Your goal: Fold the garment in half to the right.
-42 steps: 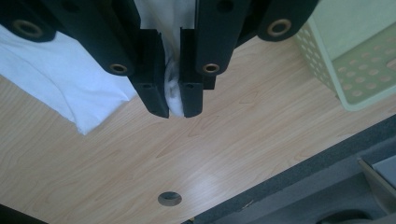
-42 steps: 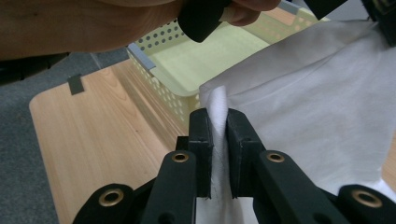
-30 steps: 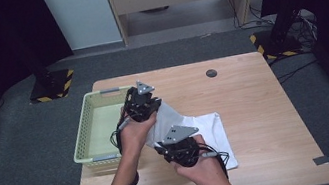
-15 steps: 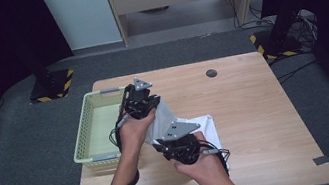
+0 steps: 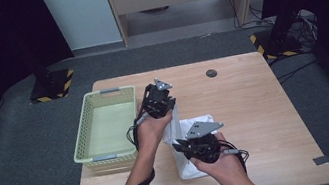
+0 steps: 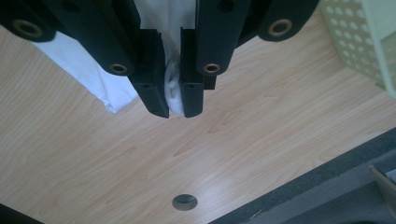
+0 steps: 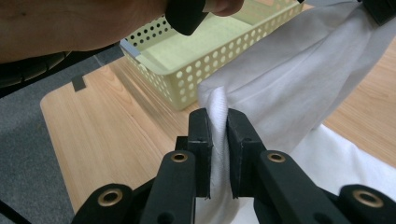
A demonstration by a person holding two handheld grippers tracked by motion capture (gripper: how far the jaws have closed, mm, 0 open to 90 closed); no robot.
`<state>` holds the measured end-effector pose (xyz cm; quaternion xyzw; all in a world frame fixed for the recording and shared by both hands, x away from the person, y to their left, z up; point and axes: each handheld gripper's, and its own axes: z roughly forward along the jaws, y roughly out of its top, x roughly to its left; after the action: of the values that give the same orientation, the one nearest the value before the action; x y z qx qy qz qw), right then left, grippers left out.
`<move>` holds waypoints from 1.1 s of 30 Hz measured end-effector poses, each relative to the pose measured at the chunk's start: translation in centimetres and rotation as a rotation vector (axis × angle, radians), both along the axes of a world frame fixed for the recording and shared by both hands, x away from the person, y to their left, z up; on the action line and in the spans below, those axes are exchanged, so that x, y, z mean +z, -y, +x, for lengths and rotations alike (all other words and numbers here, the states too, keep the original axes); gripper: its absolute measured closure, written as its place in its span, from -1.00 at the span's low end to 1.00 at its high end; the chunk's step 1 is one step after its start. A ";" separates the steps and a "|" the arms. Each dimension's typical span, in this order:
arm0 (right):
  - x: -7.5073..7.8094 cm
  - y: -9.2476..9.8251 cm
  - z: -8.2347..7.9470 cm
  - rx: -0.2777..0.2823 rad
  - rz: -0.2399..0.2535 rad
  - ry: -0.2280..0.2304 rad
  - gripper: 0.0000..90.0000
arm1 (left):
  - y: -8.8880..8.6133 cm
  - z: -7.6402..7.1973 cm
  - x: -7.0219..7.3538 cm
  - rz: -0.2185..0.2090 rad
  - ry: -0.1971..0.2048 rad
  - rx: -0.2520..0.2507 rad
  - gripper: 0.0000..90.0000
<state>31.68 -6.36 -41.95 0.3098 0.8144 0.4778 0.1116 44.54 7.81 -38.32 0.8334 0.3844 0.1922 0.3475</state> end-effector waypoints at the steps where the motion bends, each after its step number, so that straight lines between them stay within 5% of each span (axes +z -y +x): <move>1: -0.1 0.2 0.0 -0.002 0.001 -0.003 0.81 | 0.3 0.0 -0.2 0.005 0.003 -0.001 0.83; 17: -2.7 4.2 0.2 -0.039 0.002 -0.057 0.81 | 3.0 0.8 -2.6 0.003 -0.013 -0.035 0.83; 22: -2.4 4.5 0.1 -0.026 -0.013 -0.042 0.81 | 3.3 0.7 -3.1 -0.015 0.019 -0.081 0.83; 33: -3.5 5.5 0.0 -0.015 -0.034 -0.031 0.80 | 3.4 1.0 -4.0 -0.029 0.009 -0.148 0.83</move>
<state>31.65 -11.84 -45.49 0.3214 0.8217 0.4580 0.1080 45.51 4.42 -42.32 0.8534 0.3230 0.1643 0.3747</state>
